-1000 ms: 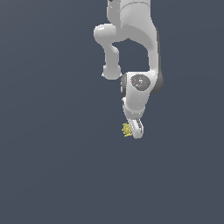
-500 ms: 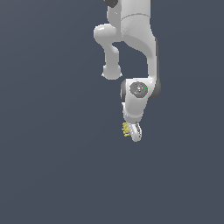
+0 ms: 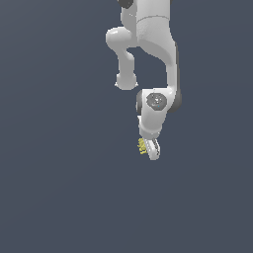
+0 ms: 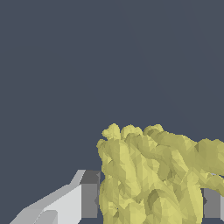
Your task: Pick up the object and move it to a goal position.
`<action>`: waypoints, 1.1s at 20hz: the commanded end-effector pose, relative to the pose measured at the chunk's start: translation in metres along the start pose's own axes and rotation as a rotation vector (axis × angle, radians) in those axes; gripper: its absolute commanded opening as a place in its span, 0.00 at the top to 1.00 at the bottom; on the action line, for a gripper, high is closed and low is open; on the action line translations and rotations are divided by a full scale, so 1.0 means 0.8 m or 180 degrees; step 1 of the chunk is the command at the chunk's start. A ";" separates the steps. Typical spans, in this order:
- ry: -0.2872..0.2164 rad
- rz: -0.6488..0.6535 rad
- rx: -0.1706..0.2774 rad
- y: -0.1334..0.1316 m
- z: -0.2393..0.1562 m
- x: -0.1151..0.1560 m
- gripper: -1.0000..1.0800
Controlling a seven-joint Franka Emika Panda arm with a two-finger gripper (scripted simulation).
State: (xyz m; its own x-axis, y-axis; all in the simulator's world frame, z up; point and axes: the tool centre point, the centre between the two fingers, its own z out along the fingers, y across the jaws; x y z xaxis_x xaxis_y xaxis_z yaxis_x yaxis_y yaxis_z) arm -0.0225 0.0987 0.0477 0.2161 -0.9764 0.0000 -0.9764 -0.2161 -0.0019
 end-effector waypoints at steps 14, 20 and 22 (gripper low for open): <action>-0.0002 0.0001 -0.0001 0.006 -0.070 -0.001 1.00; -0.0001 0.0004 -0.0004 0.012 -0.143 -0.002 1.00; -0.0001 0.0004 -0.0004 0.014 -0.168 -0.002 1.00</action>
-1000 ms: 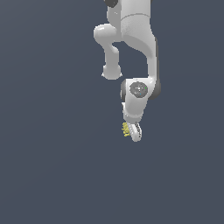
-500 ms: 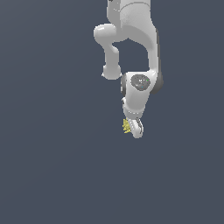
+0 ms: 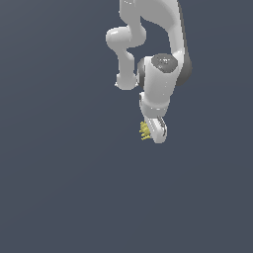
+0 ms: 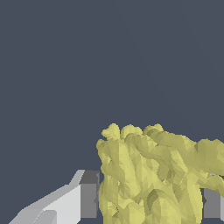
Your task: Pick up the object and move it to a goal position.
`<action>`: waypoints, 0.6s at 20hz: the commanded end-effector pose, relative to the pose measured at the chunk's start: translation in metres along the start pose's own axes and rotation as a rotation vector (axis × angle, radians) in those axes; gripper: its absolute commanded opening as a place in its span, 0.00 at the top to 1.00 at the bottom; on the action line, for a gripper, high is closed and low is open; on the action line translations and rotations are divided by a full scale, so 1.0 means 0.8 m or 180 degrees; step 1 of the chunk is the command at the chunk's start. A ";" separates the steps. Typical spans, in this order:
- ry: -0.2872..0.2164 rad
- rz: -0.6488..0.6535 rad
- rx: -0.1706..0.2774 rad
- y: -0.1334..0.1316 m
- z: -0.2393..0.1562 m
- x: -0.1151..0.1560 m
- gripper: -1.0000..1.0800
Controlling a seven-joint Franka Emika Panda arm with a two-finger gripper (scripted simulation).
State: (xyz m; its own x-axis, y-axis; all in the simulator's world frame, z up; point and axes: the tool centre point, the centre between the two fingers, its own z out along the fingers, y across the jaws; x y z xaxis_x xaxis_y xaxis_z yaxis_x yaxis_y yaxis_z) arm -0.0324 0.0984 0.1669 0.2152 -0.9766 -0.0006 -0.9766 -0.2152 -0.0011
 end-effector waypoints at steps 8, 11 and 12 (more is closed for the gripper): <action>0.0004 0.0001 -0.0003 0.005 -0.095 -0.001 1.00; 0.0005 -0.0001 -0.0004 0.005 -0.111 -0.002 1.00; 0.0005 -0.0001 -0.0004 0.005 -0.115 -0.002 1.00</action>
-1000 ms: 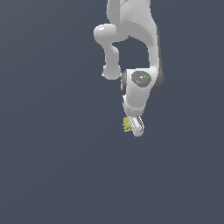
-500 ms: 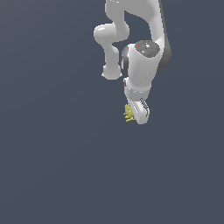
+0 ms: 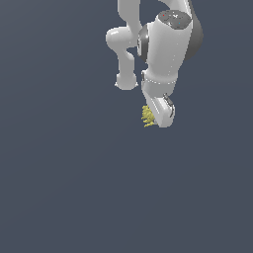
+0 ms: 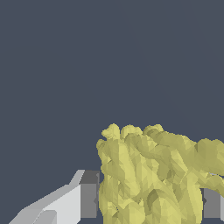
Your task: Pick up the object and move it to a goal position.
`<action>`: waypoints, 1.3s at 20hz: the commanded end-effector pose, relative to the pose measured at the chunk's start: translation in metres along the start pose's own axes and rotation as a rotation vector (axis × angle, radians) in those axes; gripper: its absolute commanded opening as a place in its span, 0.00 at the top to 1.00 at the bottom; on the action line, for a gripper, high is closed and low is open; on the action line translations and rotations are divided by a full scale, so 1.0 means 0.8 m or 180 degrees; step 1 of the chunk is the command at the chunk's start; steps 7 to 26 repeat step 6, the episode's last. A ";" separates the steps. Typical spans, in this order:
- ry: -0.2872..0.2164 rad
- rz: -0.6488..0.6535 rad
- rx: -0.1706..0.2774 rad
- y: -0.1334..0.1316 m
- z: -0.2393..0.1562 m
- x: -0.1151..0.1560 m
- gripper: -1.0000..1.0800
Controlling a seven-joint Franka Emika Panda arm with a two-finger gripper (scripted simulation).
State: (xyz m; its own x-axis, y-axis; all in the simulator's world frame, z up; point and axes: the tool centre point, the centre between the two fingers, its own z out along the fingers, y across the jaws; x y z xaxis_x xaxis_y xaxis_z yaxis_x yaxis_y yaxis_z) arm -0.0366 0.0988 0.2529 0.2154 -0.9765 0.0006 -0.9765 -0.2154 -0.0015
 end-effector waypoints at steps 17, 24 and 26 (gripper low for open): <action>-0.0001 -0.0003 -0.0005 -0.001 -0.014 -0.001 1.00; -0.0001 -0.0003 -0.0005 -0.001 -0.014 -0.001 1.00; -0.0001 -0.0003 -0.0005 -0.001 -0.014 -0.001 1.00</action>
